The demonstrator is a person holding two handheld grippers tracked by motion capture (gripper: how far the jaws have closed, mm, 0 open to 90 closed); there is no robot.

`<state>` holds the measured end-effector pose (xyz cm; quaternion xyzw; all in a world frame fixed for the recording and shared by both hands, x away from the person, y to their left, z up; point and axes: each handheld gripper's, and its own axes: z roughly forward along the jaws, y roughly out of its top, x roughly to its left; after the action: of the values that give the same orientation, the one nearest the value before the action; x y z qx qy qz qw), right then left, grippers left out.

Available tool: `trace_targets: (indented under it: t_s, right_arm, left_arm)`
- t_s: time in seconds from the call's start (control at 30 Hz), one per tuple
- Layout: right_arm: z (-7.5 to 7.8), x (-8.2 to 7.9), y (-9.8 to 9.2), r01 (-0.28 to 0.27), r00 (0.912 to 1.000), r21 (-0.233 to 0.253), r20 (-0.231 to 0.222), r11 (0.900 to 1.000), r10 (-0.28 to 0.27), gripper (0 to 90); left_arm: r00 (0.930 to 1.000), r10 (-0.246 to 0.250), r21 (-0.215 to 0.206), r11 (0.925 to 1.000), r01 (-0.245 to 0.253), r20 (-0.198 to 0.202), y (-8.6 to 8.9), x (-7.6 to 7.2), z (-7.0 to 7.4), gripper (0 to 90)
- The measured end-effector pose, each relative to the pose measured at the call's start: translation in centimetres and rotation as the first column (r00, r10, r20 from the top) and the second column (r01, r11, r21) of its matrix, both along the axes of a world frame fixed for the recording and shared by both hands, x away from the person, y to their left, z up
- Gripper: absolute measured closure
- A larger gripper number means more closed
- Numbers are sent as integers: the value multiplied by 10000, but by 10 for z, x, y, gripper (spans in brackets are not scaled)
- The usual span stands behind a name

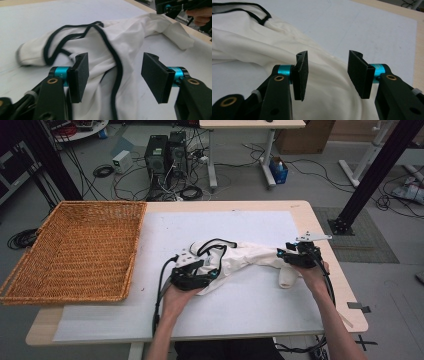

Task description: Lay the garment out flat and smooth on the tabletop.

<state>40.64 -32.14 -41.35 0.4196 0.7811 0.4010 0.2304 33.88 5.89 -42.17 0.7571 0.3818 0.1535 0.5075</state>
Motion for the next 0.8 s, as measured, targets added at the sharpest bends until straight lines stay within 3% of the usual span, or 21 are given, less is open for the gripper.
trace_targets:
  t_s: [0.07,0.1,0.13,0.17,0.23,0.27,0.3,0.33,0.37,0.4,0.43,0.5,0.57,0.6,0.63,0.67,0.77,0.8]
  right_arm:
    - [3,-4,-1,26,10000,104,6,9999,-26,468]
    - [5,-8,-4,132,9997,341,-203,9993,-125,439]
    - [6,-9,-6,144,9995,412,-275,9990,-133,433]
    - [6,-9,-6,144,9995,412,-275,9990,-133,433]
    - [8,-12,-9,213,9994,413,-273,9989,-201,426]
    - [9,-14,-11,171,9996,453,-224,9988,-161,425]
    - [9,-14,-11,171,9996,453,-224,9988,-161,425]
    - [9,-14,-12,180,9996,474,-228,9987,-169,425]
    - [9,-12,-12,191,9995,536,-263,9984,-177,426]
    - [9,-12,-12,191,9995,536,-263,9984,-177,426]
    - [7,-10,-10,124,9996,496,-261,9987,-111,431]
    - [4,-6,-7,3,9995,410,-318,9992,10,432]
    - [1,-4,-3,-138,9990,308,-429,9994,151,432]
    - [1,-4,-3,-138,9990,308,-429,9994,151,432]
    - [0,-4,1,-283,9984,241,-475,9993,294,431]
    - [0,-4,1,-283,9984,241,-475,9993,294,431]
    - [-1,-5,10,-795,9956,248,-487,9965,807,432]
    - [-1,-6,14,-855,9946,253,-564,9960,868,432]
  left_arm:
    - [9996,299,352,9989,-298,-8,-19,6,-3,362]
    - [9984,564,516,9971,-559,-69,-30,11,-7,351]
    - [9970,718,733,9949,-696,-274,-45,18,-14,351]
    - [9970,718,733,9949,-696,-274,-45,18,-14,351]
    - [9951,868,1314,9881,-799,-478,-60,22,-21,355]
    - [9950,833,1685,9830,-729,-552,-66,24,-26,453]
    - [9957,720,1921,9796,-597,-578,-67,24,-28,453]
    - [9970,473,1886,9814,-351,-607,-68,24,-28,528]
    - [9983,203,1912,9815,-94,-552,-66,23,-27,726]
    - [9989,-21,2184,9758,122,-467,-64,21,-26,726]
    - [9978,-432,2293,9719,539,-511,-54,17,-22,829]
    - [9966,-627,2341,9694,736,-537,-46,14,-20,852]
    - [9954,-775,2390,9669,889,-566,-22,6,-14,855]
    - [9955,-711,2335,9687,840,-629,-13,4,-12,855]
    - [9962,-425,2370,9697,594,-756,16,0,-8,855]
    - [9962,-425,2370,9697,594,-756,16,0,-8,855]
    - [9946,464,2346,9718,-233,-931,63,0,-2,854]
    - [9924,692,2247,9734,-447,-1022,71,1,-1,850]
